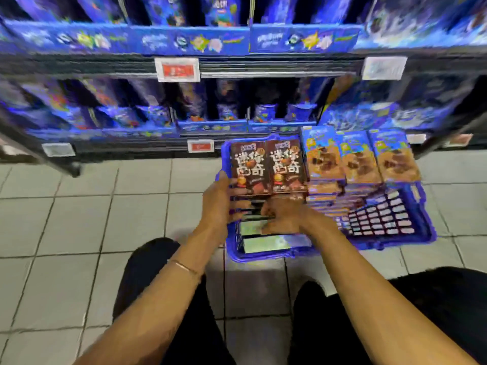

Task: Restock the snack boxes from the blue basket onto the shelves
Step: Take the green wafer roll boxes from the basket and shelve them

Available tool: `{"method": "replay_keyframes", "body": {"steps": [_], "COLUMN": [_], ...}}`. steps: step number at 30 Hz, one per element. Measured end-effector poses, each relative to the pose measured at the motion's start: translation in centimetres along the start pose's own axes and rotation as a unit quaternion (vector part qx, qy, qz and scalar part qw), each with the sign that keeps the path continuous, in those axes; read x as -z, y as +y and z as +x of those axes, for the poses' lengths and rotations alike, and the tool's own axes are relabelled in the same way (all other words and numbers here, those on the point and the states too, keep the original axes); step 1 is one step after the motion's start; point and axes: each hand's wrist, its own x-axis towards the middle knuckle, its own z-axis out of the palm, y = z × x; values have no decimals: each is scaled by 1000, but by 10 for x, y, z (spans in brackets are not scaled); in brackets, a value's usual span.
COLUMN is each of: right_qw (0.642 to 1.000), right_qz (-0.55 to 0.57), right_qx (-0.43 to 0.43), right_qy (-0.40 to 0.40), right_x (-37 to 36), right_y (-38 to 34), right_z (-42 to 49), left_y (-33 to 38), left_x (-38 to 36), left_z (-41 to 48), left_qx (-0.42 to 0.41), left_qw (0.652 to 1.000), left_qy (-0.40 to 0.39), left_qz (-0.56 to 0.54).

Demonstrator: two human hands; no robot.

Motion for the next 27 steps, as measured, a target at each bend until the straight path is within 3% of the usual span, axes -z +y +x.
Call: {"method": "replay_keyframes", "body": {"steps": [6,15,21,24,27], "right_qw": [998,987,940,915,889], "right_qz": [28,135,289,317,384], "right_qx": [-50,11,54,59,49], "right_qy": [-4,89,174,243,243], "right_x": [-13,-3,19,23,17], "right_y": [4,13,12,6,-6], "right_z": [-5,-18,-38,-40,-37], "left_y": [-10,-13,-15,-20,-30], "left_x": [3,12,14,9,-2], "left_z": [-2,-4,-1,-2,-7], "left_qx": [-11,-35,-61,-62,-53], "left_qw": [1000,999,997,995,985], "left_qy": [1,-5,-18,-59,-122], "left_qz": [1,-15,-48,-59,-107]}}
